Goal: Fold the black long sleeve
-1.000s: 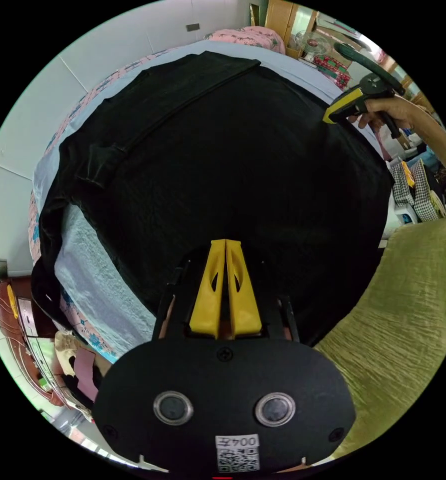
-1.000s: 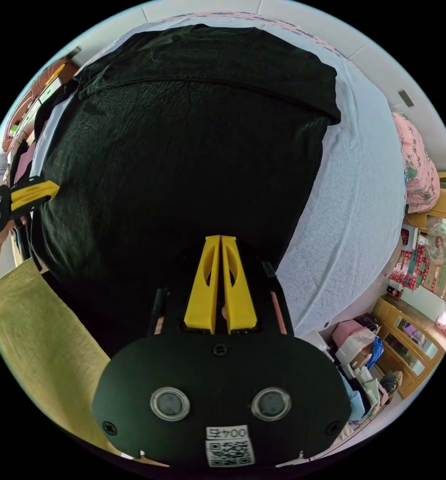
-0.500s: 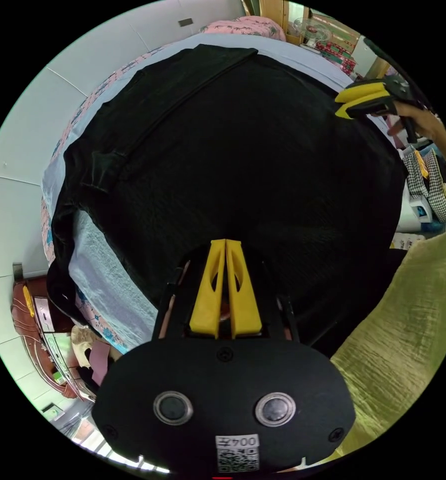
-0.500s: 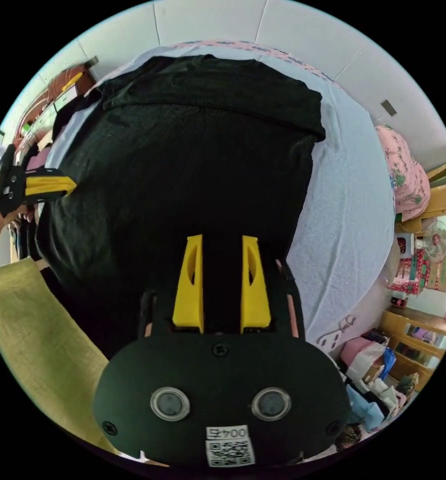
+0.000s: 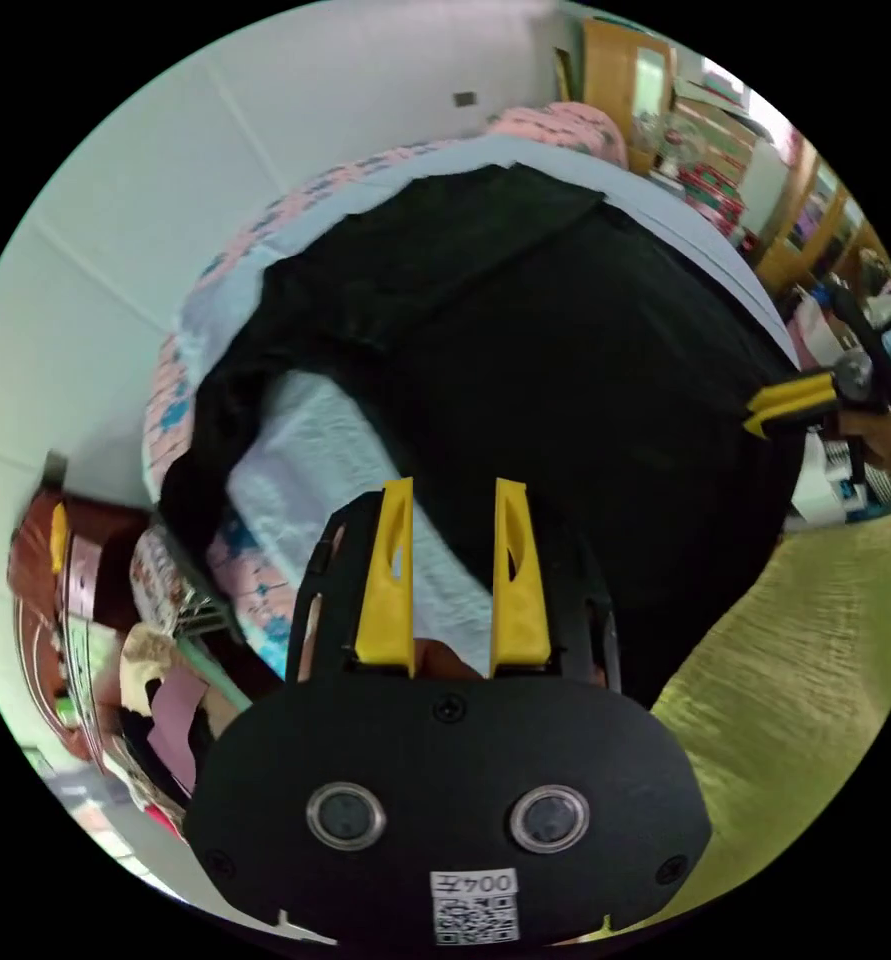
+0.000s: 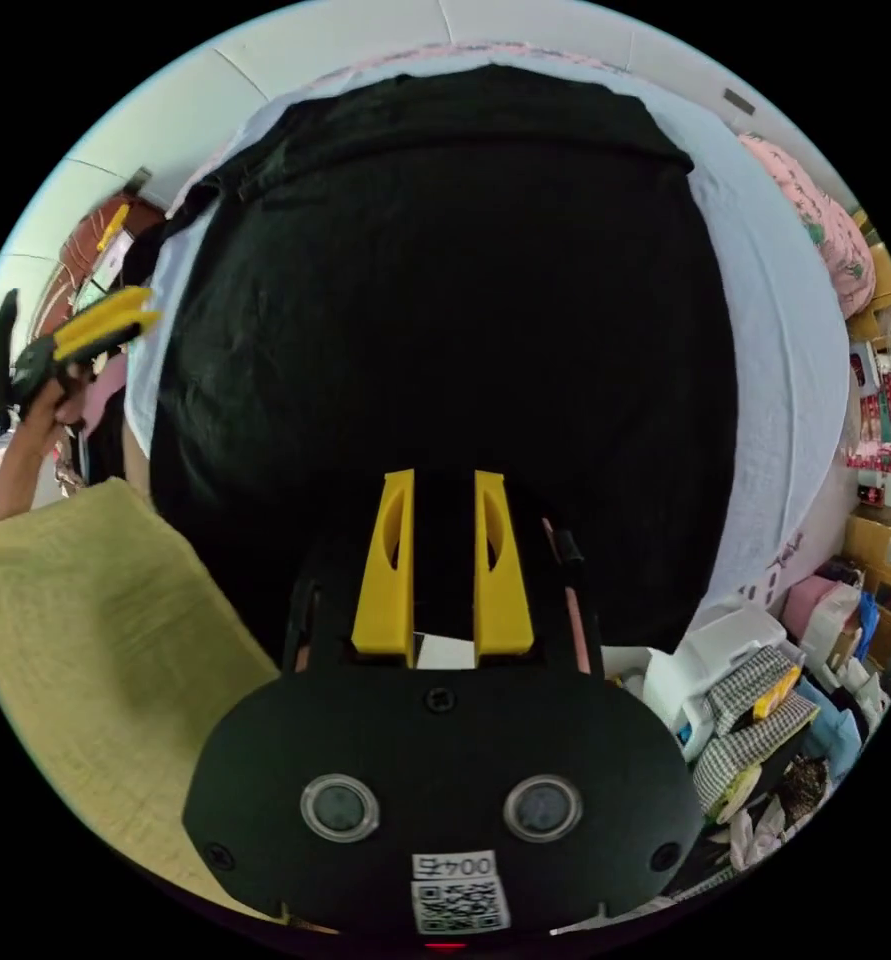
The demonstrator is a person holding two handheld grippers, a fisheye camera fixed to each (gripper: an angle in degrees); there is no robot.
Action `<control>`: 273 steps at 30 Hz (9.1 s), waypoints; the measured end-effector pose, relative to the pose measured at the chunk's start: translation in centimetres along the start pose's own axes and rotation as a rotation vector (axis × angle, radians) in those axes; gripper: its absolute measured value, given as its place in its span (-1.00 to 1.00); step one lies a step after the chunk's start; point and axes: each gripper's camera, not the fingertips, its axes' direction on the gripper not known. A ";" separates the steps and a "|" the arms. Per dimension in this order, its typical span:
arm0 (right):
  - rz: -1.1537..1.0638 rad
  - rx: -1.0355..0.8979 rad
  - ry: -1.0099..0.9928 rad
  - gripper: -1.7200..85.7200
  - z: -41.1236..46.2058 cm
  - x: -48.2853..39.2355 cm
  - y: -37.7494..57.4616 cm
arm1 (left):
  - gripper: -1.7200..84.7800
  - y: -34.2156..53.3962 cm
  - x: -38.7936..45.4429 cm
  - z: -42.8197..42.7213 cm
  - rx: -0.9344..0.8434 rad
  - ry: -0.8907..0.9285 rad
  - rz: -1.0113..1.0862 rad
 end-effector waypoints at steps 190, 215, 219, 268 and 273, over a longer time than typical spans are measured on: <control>0.237 0.259 -0.092 -0.82 -2.3 19.4 -59.9 | -0.86 2.9 3.6 19.3 0.076 -0.598 0.261; -0.877 -0.021 0.019 -0.87 13.0 -36.3 -71.1 | -0.84 5.3 -11.3 18.7 0.119 -0.429 0.080; -0.867 0.003 0.061 -0.96 13.7 -35.9 -70.9 | -0.88 5.2 -13.5 18.6 0.110 -0.394 0.034; 0.631 0.350 -0.774 -0.82 -12.4 42.5 -40.8 | -0.95 -6.7 -16.5 18.2 0.032 -0.188 -0.274; 0.542 0.371 -0.642 -0.93 -16.9 39.5 -40.9 | -0.95 -7.7 -15.5 17.8 0.020 -0.176 -0.240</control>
